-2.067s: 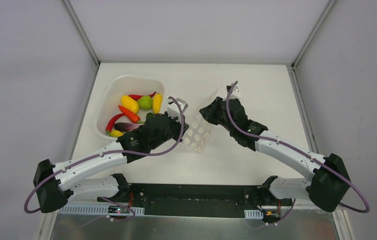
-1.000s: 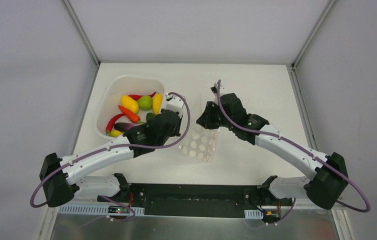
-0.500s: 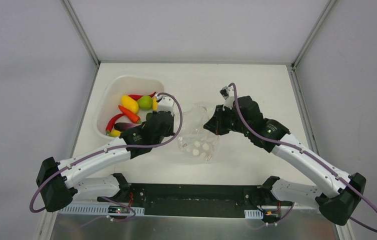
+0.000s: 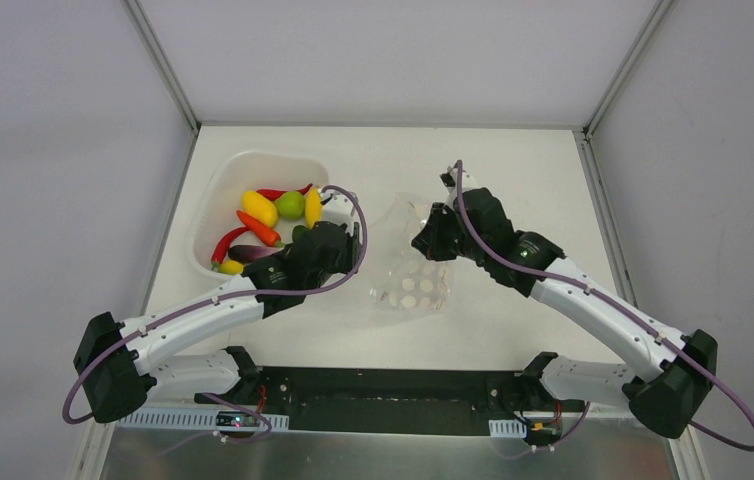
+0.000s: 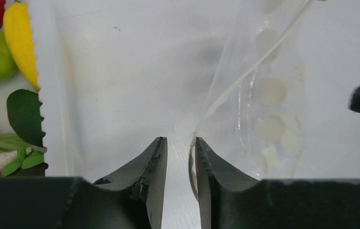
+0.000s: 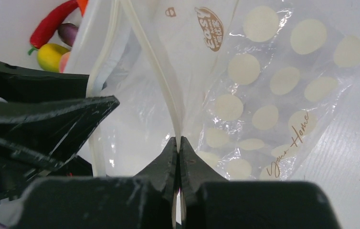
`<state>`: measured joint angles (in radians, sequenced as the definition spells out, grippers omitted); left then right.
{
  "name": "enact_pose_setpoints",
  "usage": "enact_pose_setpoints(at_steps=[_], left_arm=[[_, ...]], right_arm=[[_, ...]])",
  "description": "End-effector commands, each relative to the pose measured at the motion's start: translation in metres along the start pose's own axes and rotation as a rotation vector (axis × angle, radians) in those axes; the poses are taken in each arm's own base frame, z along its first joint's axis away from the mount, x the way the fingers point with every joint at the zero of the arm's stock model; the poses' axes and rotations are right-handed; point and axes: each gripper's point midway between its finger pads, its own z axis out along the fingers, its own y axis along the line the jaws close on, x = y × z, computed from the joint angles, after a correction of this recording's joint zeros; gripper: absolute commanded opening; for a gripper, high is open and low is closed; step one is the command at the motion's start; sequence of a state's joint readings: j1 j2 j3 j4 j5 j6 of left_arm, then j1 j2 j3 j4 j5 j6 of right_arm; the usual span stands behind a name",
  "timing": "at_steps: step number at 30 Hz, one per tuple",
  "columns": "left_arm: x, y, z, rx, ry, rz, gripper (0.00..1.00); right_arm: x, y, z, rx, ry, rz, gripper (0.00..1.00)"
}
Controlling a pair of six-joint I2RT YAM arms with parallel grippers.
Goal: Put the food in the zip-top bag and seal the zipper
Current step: Open the zipper of the food storage bag.
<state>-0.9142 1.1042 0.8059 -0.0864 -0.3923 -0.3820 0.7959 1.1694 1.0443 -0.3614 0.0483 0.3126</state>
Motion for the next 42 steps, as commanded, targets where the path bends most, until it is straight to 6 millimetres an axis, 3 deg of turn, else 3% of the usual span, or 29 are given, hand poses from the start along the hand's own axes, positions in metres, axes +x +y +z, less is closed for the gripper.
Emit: enact_pose_setpoints(at_steps=[1,7,14,24,28,36,39,42], left_arm=[[-0.010,-0.014,0.002,0.070,-0.018,0.003,0.46],[-0.015,-0.019,-0.004,0.108,-0.027,0.011,0.65],[-0.026,-0.025,-0.017,0.166,-0.045,0.038,0.77],[-0.030,-0.002,-0.028,0.115,-0.079,0.050,0.92],[-0.030,-0.015,-0.021,0.177,-0.068,0.038,0.94],[-0.024,-0.049,0.005,0.274,0.000,0.017,0.84],[-0.026,-0.057,0.013,0.290,-0.006,0.002,0.71],[-0.023,-0.048,0.022,0.228,-0.010,-0.020,0.44]], right_arm=[[-0.020,0.004,0.009,0.021,-0.058,0.019,0.00],[-0.017,0.002,0.027,0.038,-0.038,0.021,0.00],[-0.014,0.005,0.041,0.030,-0.014,0.021,0.00],[-0.012,0.010,0.055,0.021,0.016,0.020,0.01],[-0.012,0.017,0.054,-0.010,0.027,0.022,0.01],[-0.013,0.016,0.044,0.006,0.042,0.028,0.01],[-0.014,0.018,0.037,0.005,0.054,0.024,0.01],[-0.014,0.022,0.025,0.005,0.078,0.011,0.00]])
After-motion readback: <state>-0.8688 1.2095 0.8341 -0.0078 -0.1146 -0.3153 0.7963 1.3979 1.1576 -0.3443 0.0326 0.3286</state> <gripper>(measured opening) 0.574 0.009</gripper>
